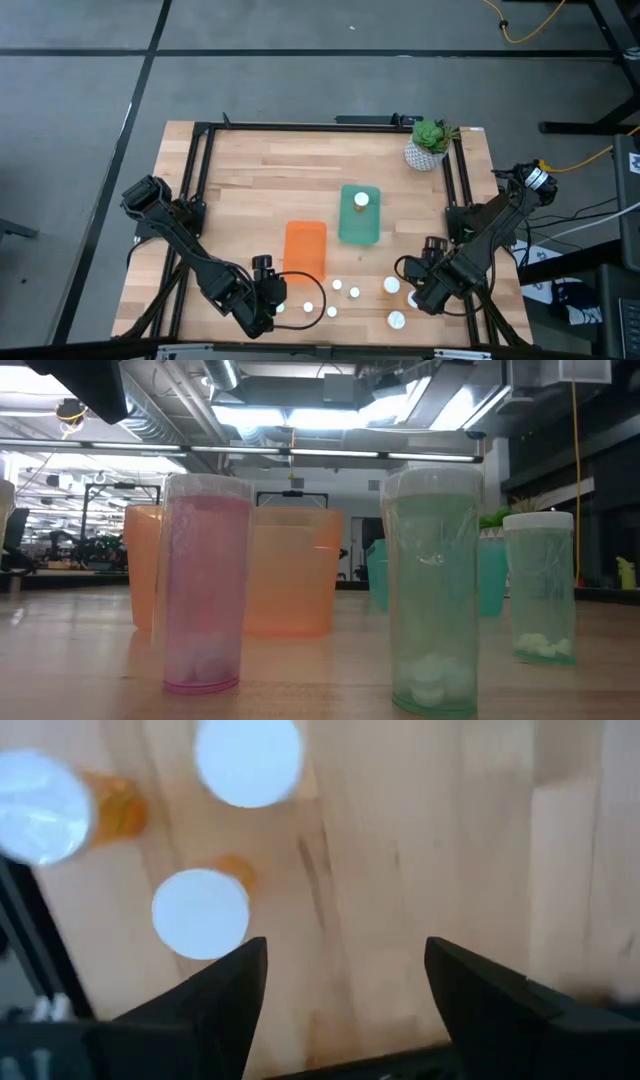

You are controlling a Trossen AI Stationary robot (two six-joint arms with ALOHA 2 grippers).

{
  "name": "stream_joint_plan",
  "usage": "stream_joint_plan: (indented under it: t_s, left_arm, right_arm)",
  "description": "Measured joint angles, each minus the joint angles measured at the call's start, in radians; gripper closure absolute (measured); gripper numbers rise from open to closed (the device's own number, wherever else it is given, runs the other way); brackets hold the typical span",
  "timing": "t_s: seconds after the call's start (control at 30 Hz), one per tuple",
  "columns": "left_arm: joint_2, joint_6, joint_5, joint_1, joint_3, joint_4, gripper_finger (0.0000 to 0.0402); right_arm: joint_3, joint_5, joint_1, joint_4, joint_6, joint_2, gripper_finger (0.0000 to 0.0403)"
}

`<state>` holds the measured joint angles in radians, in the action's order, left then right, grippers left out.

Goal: Pick and place medicine bottles into bin by pill shape (circle, oval)
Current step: Put the big orange capsule bottle into the green bin

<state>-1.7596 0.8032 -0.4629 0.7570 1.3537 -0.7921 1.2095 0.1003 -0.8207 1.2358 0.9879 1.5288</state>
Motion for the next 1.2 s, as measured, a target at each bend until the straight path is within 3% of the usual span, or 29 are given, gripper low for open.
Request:
stream_joint_plan:
  t_s: [0.23,0.5,0.67,1.2]
  left_arm:
    - [0.000,0.001,0.000,0.000,0.000,0.000,0.0190]
    - [0.000,0.002,0.000,0.000,0.000,0.000,0.0190]
    - [0.000,0.002,0.000,0.000,0.000,0.000,0.0190]
    - [0.000,0.002,0.000,0.000,0.000,0.000,0.0190]
  right_arm:
    - [0.000,0.038,0.002,-0.101,-0.254,0.006,0.0130]
    - [0.000,0.038,0.060,-0.133,-0.299,0.090,0.0130]
    - [0.000,-0.052,0.086,-0.157,-0.344,0.145,0.0130]
    - [0.000,-0.042,0.131,-0.286,-0.417,0.248,0.0130]
